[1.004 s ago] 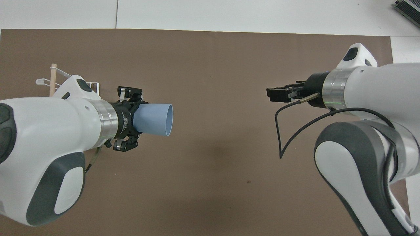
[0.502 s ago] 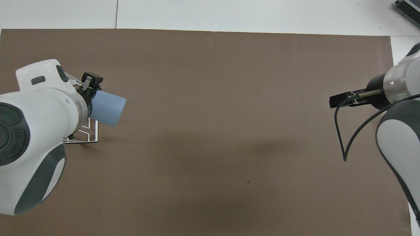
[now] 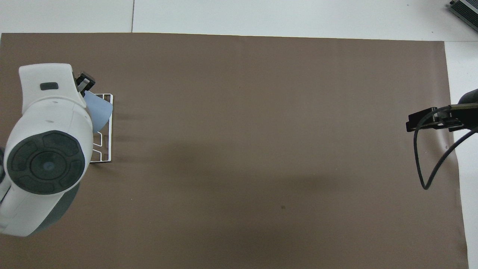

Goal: Hang cup on cup holder
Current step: 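Lower the cup onto a rack hook with the left gripper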

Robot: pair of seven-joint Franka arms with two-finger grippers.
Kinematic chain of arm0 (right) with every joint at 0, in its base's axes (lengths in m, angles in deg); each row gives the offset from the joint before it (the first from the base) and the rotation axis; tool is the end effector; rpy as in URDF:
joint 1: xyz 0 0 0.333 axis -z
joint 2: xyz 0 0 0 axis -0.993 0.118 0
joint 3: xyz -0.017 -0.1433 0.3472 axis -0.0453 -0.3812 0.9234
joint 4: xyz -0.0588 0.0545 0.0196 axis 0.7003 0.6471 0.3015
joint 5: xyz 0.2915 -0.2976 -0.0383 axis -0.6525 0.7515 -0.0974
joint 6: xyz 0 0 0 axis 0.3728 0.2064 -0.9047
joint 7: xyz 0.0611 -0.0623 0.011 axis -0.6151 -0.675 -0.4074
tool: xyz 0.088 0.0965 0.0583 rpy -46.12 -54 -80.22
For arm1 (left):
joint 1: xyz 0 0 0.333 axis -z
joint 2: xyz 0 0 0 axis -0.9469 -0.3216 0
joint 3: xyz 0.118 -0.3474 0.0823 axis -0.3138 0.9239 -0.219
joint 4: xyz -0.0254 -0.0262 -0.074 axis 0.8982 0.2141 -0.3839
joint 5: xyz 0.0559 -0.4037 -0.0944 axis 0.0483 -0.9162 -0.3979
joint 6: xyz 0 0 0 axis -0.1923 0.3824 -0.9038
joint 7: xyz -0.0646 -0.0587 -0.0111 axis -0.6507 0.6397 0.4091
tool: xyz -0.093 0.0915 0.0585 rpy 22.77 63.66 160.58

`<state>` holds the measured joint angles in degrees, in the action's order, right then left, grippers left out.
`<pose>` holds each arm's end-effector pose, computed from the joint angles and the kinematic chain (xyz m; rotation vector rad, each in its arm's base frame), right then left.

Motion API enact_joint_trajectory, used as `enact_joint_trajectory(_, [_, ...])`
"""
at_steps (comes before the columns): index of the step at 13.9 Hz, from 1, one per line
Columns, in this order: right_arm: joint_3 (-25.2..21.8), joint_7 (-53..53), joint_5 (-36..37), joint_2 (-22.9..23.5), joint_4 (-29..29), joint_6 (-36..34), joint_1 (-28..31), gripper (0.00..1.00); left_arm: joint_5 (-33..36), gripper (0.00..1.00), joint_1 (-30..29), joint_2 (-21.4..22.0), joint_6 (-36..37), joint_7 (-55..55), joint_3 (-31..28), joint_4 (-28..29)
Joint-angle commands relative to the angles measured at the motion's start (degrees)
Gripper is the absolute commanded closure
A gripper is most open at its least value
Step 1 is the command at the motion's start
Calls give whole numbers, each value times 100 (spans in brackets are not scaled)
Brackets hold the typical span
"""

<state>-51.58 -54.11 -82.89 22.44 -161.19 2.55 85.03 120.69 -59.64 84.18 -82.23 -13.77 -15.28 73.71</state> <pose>0.5748 -0.0167 0.6351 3.1395 -0.0337 -0.0713 0.5662 -0.1457 0.5884 -2.4726 -1.0543 -1.0404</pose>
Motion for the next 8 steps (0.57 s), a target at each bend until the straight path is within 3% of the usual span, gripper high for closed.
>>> enact_joint_trajectory(1, [-53, -181, 68, -92, -28, -191, -84, 0, 1016, 100, -149, -270, -158, 81, 20, 16])
enact_joint_trajectory(8, [-71, -137, 68, -197, -89, -165, 83, 0, 1573, 100, -508, -560, -508, 28, 20, 235])
